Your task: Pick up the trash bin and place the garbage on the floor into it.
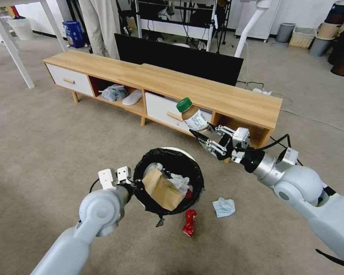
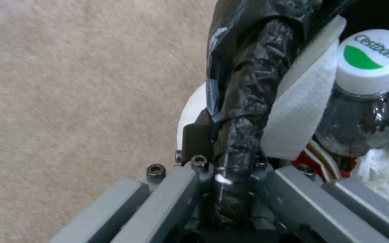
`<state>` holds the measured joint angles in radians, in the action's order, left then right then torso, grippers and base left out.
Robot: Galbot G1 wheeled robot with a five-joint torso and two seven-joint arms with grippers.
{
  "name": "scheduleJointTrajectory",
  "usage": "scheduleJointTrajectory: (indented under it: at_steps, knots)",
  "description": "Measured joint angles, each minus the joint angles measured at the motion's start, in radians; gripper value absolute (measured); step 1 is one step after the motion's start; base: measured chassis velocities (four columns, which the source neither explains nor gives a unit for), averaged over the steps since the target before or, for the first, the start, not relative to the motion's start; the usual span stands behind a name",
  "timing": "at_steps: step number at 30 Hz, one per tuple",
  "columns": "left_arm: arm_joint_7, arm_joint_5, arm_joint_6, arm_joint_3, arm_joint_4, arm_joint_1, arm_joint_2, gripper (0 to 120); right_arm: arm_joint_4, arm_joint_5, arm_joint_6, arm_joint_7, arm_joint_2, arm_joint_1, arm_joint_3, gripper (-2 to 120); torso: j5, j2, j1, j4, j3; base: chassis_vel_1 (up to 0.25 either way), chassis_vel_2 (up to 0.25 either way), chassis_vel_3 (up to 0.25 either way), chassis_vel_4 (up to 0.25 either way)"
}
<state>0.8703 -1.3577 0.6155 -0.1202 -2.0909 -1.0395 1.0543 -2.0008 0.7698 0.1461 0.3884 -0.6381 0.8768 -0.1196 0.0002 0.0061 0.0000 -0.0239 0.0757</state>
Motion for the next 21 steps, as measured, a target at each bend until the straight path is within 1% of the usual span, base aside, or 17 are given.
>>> scheduleJointTrajectory:
  at_steps: [1, 2, 4, 8, 10, 15, 21]
  knots:
    - [-0.004, 0.0, -0.002, 0.014, -0.001, 0.001, 0.003, 0, 0.013, -0.002, 0.0, 0.008, -0.001, -0.001, 0.007, 30, -0.0002, 0.0, 0.0, -0.0001, 0.0, 0.0, 0.0, 0.0, 0.0]
    - [-0.004, 0.0, -0.002, 0.014, -0.001, 0.001, 0.003, 0, 0.013, -0.002, 0.0, 0.008, -0.001, -0.001, 0.007, 30, -0.0002, 0.0, 0.0, -0.0001, 0.0, 0.0, 0.0, 0.0, 0.0]
    - [-0.009, 0.0, -0.006, 0.039, -0.001, 0.01, 0.009, 0, 0.039, -0.008, 0.0, 0.02, -0.011, -0.009, 0.03, 30, 0.0, 0.0, 0.0, -0.0001, 0.0, 0.0, 0.0, 0.0, 0.0]
    - [-0.012, 0.0, -0.008, 0.056, 0.002, 0.022, 0.014, 0, 0.057, -0.012, 0.0, 0.023, -0.021, -0.019, 0.059, 30, -0.0002, 0.0, 0.0, -0.0001, 0.0, 0.0, 0.0, 0.0, 0.0]
    - [-0.013, 0.001, -0.009, 0.071, 0.011, 0.037, 0.022, 0, 0.076, -0.019, 0.001, 0.024, -0.03, -0.026, 0.099, 30, -0.0001, 0.0, 0.0, -0.0001, 0.0, 0.0, 0.0, 0.0, 0.0]
    - [-0.016, 0.002, -0.01, 0.076, 0.02, 0.046, 0.031, 0, 0.105, -0.041, 0.009, 0.031, -0.042, -0.021, 0.156, 30, -0.0002, 0.0, 0.0, -0.0001, 0.0, 0.0, 0.0, 0.0, 0.0]
    - [-0.021, 0.003, -0.01, 0.068, 0.022, 0.045, 0.03, 0, 0.13, -0.07, 0.014, 0.033, -0.054, -0.006, 0.202, 30, -0.0002, 0.0, 0.0, -0.0001, 0.0, 0.0, 0.0, 0.0, 0.0]
